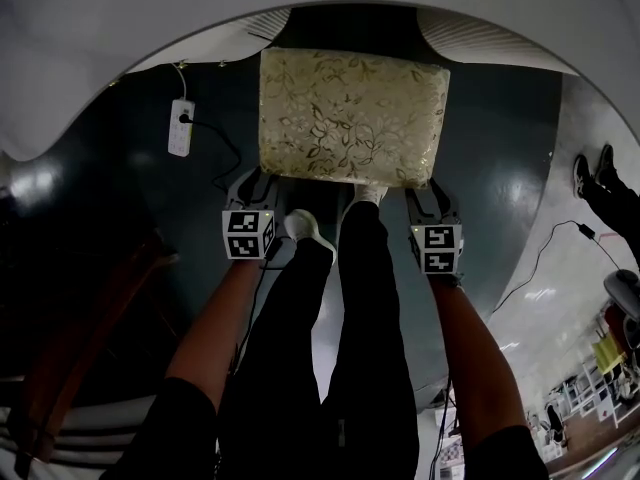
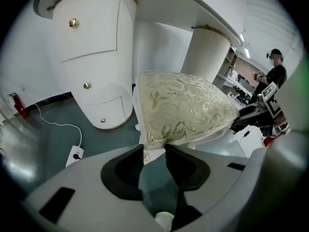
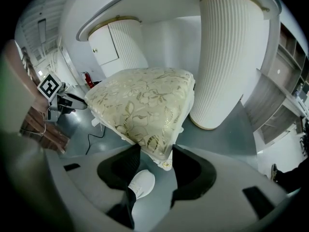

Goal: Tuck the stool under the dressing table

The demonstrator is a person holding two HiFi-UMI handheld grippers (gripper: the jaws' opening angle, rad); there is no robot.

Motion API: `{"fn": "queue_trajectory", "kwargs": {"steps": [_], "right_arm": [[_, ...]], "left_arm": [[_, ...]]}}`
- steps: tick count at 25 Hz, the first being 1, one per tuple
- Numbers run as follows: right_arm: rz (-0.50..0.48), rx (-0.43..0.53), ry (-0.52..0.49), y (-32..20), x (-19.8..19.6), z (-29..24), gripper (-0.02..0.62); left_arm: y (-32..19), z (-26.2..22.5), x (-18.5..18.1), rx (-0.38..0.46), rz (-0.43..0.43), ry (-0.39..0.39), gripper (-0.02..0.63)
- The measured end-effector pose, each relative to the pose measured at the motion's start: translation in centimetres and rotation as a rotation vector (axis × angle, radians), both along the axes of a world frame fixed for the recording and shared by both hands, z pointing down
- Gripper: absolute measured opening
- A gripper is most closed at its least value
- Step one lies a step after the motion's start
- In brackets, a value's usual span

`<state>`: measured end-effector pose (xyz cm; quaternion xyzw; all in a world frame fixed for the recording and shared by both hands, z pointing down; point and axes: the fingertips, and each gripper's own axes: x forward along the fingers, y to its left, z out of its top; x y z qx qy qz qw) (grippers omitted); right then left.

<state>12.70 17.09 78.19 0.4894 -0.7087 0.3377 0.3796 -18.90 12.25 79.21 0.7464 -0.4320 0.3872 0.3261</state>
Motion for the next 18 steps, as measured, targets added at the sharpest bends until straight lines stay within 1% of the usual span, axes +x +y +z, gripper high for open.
{"fn": "queue_trajectory", "kwargs": {"steps": [4, 8, 13, 18], "right_arm": [[-0.025, -0.003, -0.004, -0.31, 0.17, -0.09, 0.21], [-0.035, 0.01, -0.01, -0.67, 0.61, -0.11, 0.21], [-0.03, -0.013, -0.032, -0.28, 0.03, -0.1, 0.21], [-0.079, -0.039, -0.043, -0.26, 0.24, -0.03, 0.212]], "left_arm": [[0.12, -0.14, 0.12, -0.018, 0.011, -0.007, 0.146], [0.18, -0.11, 0.41, -0.027, -0.004, -0.015, 0.146], [0.31, -0.14, -0.13, -0.031, -0.03, -0.038, 0.145], [0.48, 0.1, 0.11, -0.061, -0.034, -0.059, 0.144]]}}
